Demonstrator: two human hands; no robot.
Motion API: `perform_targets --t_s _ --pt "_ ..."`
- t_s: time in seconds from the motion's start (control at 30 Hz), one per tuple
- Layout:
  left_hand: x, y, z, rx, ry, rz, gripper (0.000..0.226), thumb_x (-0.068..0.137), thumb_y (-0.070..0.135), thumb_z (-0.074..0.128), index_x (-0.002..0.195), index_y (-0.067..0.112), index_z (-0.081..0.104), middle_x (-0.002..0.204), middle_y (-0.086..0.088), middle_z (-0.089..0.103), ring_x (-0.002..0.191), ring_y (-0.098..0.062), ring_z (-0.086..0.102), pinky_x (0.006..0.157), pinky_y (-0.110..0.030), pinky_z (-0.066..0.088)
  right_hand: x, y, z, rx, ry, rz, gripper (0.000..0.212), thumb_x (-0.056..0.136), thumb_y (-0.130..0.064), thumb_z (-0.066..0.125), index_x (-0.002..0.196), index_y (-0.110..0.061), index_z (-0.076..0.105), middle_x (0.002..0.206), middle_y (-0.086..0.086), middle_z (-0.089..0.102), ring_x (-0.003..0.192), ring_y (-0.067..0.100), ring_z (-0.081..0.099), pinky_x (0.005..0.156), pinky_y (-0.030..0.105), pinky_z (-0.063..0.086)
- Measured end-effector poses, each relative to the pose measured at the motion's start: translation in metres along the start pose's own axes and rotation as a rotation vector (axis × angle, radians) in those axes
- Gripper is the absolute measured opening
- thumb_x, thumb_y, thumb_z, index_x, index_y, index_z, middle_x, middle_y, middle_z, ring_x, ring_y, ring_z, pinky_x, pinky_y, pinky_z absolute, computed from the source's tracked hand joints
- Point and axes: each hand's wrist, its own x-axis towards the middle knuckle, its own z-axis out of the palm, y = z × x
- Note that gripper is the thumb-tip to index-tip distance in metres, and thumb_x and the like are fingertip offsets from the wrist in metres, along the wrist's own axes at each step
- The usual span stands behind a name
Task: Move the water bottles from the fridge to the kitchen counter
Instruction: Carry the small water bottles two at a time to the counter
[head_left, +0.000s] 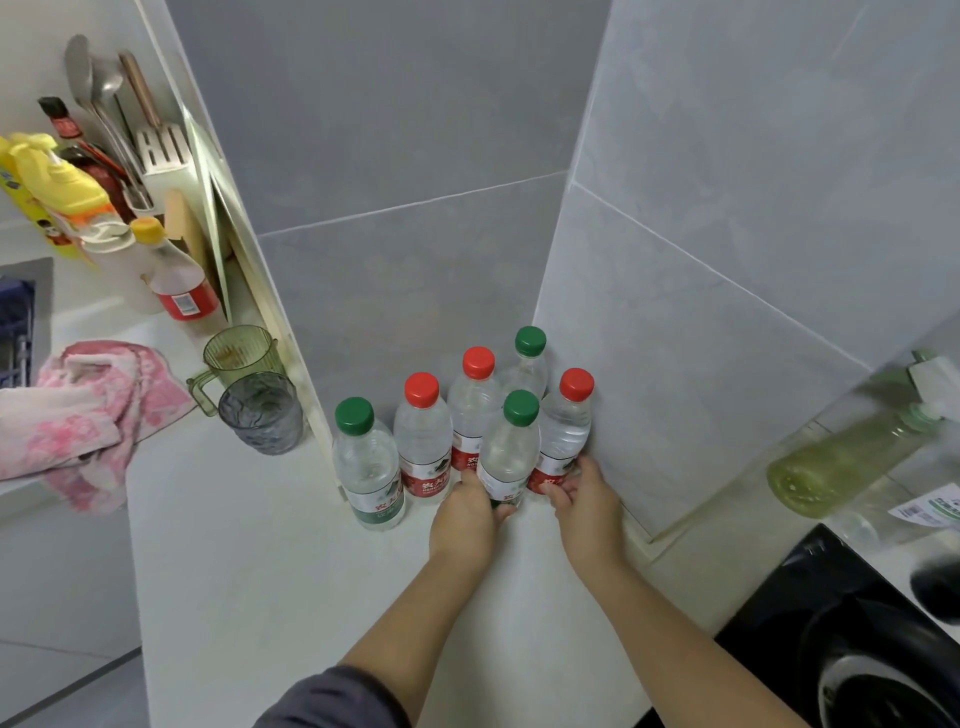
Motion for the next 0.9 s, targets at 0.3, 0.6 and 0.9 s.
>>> perform_targets --t_s 0.3,0.6,0.9 --pt "-0.004 -0.008 -0.002 0.021 0.001 0.017 0.053 0.090 0.042 0.063 0.124 0.007 0.043 0.114 -0.011 0.064 0.106 -0.030 0.061 0.081 -0.037 0.049 0.004 -0.003 0.011 0.037 -0.047 0.053 0.035 0.084 -0.010 0.074 0.112 -0.004 0.054 0.088 0.011 0.069 0.081 0.030 0.067 0.076 0.042 0.054" --pt "0.002 -0.006 -0.004 0.023 -0.028 0.031 0.053 0.091 0.033 0.064 0.130 0.005 0.040 0.115 -0.014 0.065 0.107 -0.032 0.062 0.085 -0.041 0.050 0.009 0.003 0.011 0.096 -0.071 0.037 0.026 0.086 -0.003 0.069 0.108 -0.004 0.055 0.083 0.006 0.063 0.081 0.032 0.067 0.077 0.046 0.056" --pt "-0.013 -0.022 0.001 -0.005 -0.016 0.021 0.057 0.093 0.047 0.056 0.128 0.005 0.041 0.124 -0.013 0.056 0.113 -0.032 0.057 0.084 -0.037 0.045 -0.014 0.011 0.006 0.143 -0.173 0.083 0.067 0.085 -0.011 0.073 0.143 -0.020 0.041 0.100 0.003 0.062 0.087 0.017 0.065 0.080 0.028 0.050"
